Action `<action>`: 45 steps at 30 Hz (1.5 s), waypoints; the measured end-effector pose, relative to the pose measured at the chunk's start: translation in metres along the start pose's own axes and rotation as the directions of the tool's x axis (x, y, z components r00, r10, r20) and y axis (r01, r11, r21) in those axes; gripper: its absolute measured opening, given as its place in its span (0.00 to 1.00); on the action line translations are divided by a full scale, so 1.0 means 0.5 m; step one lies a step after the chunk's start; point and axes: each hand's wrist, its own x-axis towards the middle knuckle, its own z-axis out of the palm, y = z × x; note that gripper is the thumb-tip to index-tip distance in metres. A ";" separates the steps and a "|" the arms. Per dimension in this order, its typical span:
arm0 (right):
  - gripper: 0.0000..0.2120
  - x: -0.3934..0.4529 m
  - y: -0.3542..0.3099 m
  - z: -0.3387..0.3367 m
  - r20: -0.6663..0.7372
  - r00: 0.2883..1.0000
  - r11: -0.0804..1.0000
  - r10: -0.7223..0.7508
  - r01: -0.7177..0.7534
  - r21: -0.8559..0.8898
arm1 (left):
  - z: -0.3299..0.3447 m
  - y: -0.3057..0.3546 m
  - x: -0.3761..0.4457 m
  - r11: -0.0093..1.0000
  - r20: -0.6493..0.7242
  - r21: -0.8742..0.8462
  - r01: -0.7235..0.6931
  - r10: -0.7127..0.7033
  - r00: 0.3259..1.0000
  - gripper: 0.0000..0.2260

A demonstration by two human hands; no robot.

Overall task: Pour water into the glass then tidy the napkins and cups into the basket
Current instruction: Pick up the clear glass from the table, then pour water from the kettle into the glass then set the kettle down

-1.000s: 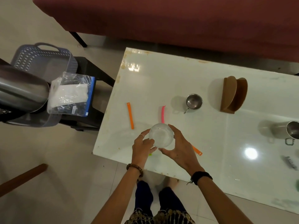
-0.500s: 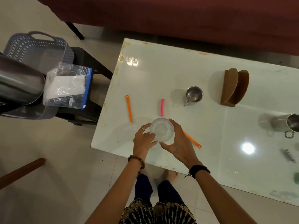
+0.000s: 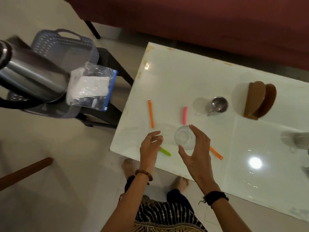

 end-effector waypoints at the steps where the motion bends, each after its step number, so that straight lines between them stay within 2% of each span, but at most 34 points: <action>1: 0.29 0.001 -0.028 0.015 0.012 1.000 0.999 -0.021 0.021 0.033 | -0.030 0.007 -0.001 0.999 -0.031 -0.024 -0.023 0.023 0.999 0.08; 4: 0.23 0.015 -0.110 0.088 0.132 0.991 0.990 -0.022 0.003 0.142 | -0.139 0.033 0.010 0.997 -0.155 -0.063 -0.051 0.041 0.987 0.08; 7: 0.18 0.043 -0.201 0.197 0.248 0.968 0.973 -0.048 -0.011 0.231 | -0.290 0.067 0.047 0.989 -0.305 -0.143 -0.042 -0.003 0.952 0.08; 10: 0.22 0.070 -0.317 0.322 0.309 0.943 0.948 -0.122 0.020 0.317 | -0.471 0.102 0.089 0.972 -0.386 -0.229 -0.044 -0.049 0.921 0.05; 13: 0.25 0.089 -0.432 0.435 0.356 0.915 0.914 -0.190 0.032 0.405 | -0.624 0.147 0.136 0.964 -0.428 -0.261 -0.046 -0.073 0.901 0.07; 16: 0.25 0.114 -0.537 0.549 0.396 0.888 0.892 -0.234 0.033 0.451 | -0.747 0.200 0.188 0.957 -0.456 -0.284 -0.067 -0.073 0.887 0.05; 18: 0.25 0.132 -0.589 0.614 0.412 0.873 0.884 -0.260 0.043 0.466 | -0.797 0.231 0.223 0.951 -0.464 -0.296 -0.091 -0.060 0.884 0.06; 20: 0.25 0.146 -0.633 0.679 0.425 0.862 0.880 -0.277 0.050 0.471 | -0.834 0.256 0.256 0.952 -0.460 -0.290 -0.101 -0.046 0.887 0.12; 22: 0.25 0.154 -0.667 0.732 0.449 0.855 0.877 -0.257 0.011 0.481 | -0.853 0.272 0.286 0.956 -0.430 -0.273 -0.105 -0.024 0.902 0.17; 24: 0.27 0.157 -0.693 0.780 0.480 0.851 0.870 -0.213 -0.058 0.490 | -0.864 0.284 0.315 0.945 -0.405 -0.302 -0.123 -0.010 0.914 0.16; 25: 0.28 0.158 -0.703 0.799 0.474 0.860 0.861 -0.189 -0.086 0.501 | -0.866 0.286 0.327 0.943 -0.408 -0.305 -0.136 0.000 0.913 0.14; 27: 0.27 0.163 -0.718 0.824 0.410 0.901 0.829 -0.145 -0.116 0.548 | -0.869 0.285 0.342 0.968 -0.439 -0.202 -0.149 0.046 0.897 0.12; 30: 0.24 0.167 -0.731 0.854 0.291 0.953 0.743 -0.089 -0.131 0.656 | -0.876 0.276 0.347 0.969 -0.425 -0.187 -0.160 0.067 0.903 0.18; 33: 0.28 0.165 -0.751 0.870 0.195 0.980 0.677 -0.029 -0.124 0.726 | -0.877 0.270 0.346 0.960 -0.361 -0.205 -0.190 0.106 0.926 0.24; 35: 0.29 0.171 -0.754 0.873 0.128 0.992 0.630 -0.014 -0.091 0.771 | -0.878 0.265 0.349 0.957 -0.373 -0.225 -0.182 0.088 0.924 0.20; 38: 0.22 0.187 -0.747 0.859 0.041 0.999 0.564 0.007 -0.038 0.825 | -0.879 0.260 0.348 0.950 -0.391 -0.258 -0.177 0.065 0.918 0.15; 42: 0.13 0.207 -0.741 0.816 -0.042 0.999 0.624 -0.031 0.052 0.780 | -0.870 0.273 0.339 0.949 -0.387 -0.279 -0.147 0.029 0.921 0.15; 45: 0.09 0.216 -0.729 0.773 -0.061 0.998 0.652 -0.017 0.057 0.756 | -0.861 0.286 0.331 0.949 -0.422 -0.282 -0.138 0.006 0.907 0.15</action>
